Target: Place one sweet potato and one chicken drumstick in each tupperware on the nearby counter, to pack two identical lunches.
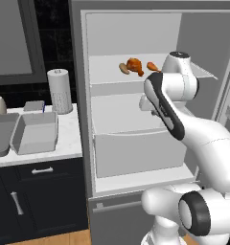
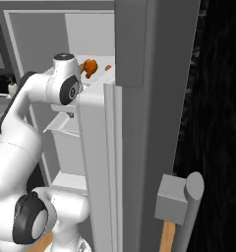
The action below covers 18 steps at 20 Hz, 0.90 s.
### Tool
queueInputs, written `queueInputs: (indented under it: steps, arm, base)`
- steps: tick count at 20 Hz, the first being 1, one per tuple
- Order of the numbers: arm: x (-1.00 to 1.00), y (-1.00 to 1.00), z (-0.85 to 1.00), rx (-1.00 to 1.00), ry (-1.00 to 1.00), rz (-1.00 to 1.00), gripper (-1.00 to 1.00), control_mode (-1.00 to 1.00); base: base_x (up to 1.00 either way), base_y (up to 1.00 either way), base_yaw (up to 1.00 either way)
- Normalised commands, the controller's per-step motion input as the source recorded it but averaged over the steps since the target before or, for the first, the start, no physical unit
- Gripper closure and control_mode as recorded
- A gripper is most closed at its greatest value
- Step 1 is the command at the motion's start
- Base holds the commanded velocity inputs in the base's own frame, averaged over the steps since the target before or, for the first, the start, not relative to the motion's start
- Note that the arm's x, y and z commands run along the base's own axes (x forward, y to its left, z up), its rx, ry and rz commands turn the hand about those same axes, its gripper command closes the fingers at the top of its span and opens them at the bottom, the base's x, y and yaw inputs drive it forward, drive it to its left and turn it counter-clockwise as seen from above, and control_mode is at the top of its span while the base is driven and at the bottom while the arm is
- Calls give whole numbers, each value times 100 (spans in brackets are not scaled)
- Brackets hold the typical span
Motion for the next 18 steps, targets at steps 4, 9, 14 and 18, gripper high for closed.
queueInputs:
  steps: [4, 9, 14, 18]
  arm:
    - [6, 2, 15, -8, -27, 1, -100, -100]
    - [25, -5, 46, -16, -57, 3, -100, -100]
    - [87, -18, 54, -3, -27, 7, -100, -100]
    - [97, -15, 45, 4, -4, 8, -100, -100]
  base:
    - [0, 0, 0]
    - [0, 0, 0]
    - [0, 0, 0]
    - [0, 0, 0]
